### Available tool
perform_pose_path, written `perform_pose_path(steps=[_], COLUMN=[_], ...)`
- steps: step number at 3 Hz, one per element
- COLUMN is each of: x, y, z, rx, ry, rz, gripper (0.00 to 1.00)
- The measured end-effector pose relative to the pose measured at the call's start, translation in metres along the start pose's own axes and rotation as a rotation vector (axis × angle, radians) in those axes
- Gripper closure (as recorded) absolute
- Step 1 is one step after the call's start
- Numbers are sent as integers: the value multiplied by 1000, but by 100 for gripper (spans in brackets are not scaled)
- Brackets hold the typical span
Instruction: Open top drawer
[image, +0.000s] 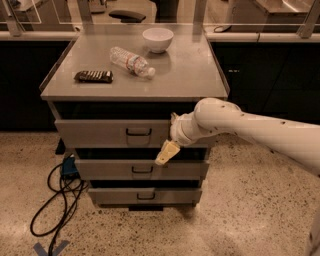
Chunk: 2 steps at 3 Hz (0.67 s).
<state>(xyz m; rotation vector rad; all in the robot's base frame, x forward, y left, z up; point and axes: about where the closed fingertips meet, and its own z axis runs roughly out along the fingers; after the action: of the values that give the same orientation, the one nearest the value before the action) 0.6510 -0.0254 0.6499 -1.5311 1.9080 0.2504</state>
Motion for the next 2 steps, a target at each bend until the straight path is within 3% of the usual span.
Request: perform_pose_path(steps=[2], x=[0], y=[0], z=[0], rx=[0], ry=[0], rz=[0], gripper=[42])
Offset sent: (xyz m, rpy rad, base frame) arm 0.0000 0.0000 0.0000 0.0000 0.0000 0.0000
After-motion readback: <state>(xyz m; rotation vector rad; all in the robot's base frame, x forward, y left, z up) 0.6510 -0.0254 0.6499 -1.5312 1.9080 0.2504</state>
